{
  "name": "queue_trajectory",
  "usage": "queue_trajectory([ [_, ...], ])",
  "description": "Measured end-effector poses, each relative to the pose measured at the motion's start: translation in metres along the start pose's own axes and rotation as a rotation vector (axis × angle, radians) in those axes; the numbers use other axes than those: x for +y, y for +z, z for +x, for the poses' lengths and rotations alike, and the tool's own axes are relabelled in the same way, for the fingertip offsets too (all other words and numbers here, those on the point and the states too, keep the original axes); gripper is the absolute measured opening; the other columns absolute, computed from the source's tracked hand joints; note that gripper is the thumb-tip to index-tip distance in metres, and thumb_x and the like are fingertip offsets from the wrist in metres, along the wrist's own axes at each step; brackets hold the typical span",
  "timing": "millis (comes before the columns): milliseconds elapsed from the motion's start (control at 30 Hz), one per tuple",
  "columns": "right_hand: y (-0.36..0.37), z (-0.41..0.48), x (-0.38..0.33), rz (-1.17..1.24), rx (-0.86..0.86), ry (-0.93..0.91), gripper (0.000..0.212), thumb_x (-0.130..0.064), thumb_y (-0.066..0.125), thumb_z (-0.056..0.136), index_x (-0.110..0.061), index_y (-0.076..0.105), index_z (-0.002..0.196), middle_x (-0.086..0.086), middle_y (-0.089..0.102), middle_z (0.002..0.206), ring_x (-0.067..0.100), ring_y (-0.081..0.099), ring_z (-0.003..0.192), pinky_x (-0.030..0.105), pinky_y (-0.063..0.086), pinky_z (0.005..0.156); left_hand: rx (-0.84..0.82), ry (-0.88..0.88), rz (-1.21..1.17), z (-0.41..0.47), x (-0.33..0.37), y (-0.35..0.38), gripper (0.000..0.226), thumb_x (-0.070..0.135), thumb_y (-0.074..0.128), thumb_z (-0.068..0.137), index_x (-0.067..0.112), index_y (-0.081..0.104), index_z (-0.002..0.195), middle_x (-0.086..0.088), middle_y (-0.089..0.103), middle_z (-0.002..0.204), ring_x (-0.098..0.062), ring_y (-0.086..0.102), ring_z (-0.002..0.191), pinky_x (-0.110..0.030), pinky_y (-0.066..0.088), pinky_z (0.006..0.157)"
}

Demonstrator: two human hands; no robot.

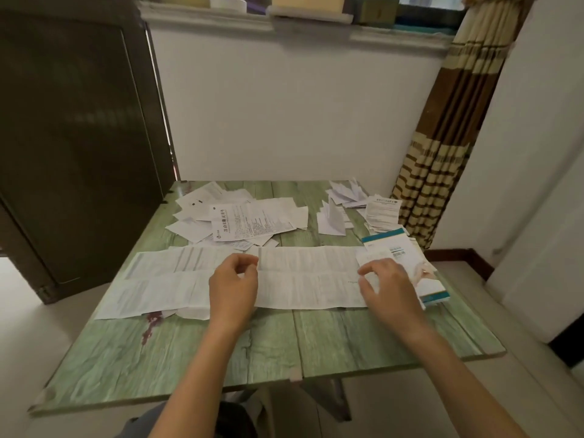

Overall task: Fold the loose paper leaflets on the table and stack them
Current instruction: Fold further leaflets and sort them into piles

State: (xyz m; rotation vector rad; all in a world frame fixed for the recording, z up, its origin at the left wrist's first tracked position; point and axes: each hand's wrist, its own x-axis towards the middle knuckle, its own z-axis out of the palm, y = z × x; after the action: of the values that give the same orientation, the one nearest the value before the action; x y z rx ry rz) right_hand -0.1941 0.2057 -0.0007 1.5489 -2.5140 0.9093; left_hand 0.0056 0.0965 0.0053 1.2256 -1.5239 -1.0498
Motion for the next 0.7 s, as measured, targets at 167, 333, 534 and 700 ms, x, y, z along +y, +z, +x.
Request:
queue_trajectory([
  [167,0.032,-0.023,-0.045,0.069,-0.252,-0.221,0.029,-0.029,0.049,0.097,-0.027,0.053,0.125,-0.008,0.047,0.134,0.004,0.037,0.123,0.013,0.022,0.102,0.263,-0.116,0.037,0.010,-0.011,-0.020,0.027,0.001,0.045,0.091,0.008,0.062,0.111,-0.002,0.060,0.108,-0.016,0.052,0.100,-0.024,0.038,0.084],
  [333,0.057,-0.035,-0.091,0.055,-0.439,-0.468,0.046,-0.039,0.042,0.098,-0.031,0.037,0.143,-0.006,0.012,0.158,0.010,0.005,0.144,0.017,-0.002,0.108,0.345,-0.187,0.021,0.014,-0.021,-0.041,0.027,0.000,0.043,0.093,0.007,0.062,0.111,0.000,0.057,0.103,-0.014,0.049,0.095,-0.026,0.039,0.084],
  [534,0.071,-0.037,-0.110,-0.032,-0.486,-0.541,0.050,-0.044,0.036,0.099,-0.026,0.031,0.146,-0.003,-0.006,0.160,0.011,-0.012,0.145,0.023,-0.012,0.109,0.367,-0.140,0.045,0.014,-0.028,-0.057,0.023,0.001,0.044,0.093,0.009,0.063,0.102,0.002,0.058,0.097,-0.014,0.053,0.094,-0.025,0.039,0.079],
  [700,0.074,-0.038,-0.110,-0.091,-0.492,-0.540,0.055,-0.046,0.033,0.099,-0.021,0.025,0.148,-0.003,-0.003,0.160,0.011,-0.011,0.145,0.019,-0.016,0.106,0.349,-0.142,0.038,0.013,-0.027,-0.059,0.022,0.002,0.044,0.093,0.010,0.064,0.101,0.001,0.060,0.098,-0.011,0.052,0.090,-0.024,0.038,0.078],
])
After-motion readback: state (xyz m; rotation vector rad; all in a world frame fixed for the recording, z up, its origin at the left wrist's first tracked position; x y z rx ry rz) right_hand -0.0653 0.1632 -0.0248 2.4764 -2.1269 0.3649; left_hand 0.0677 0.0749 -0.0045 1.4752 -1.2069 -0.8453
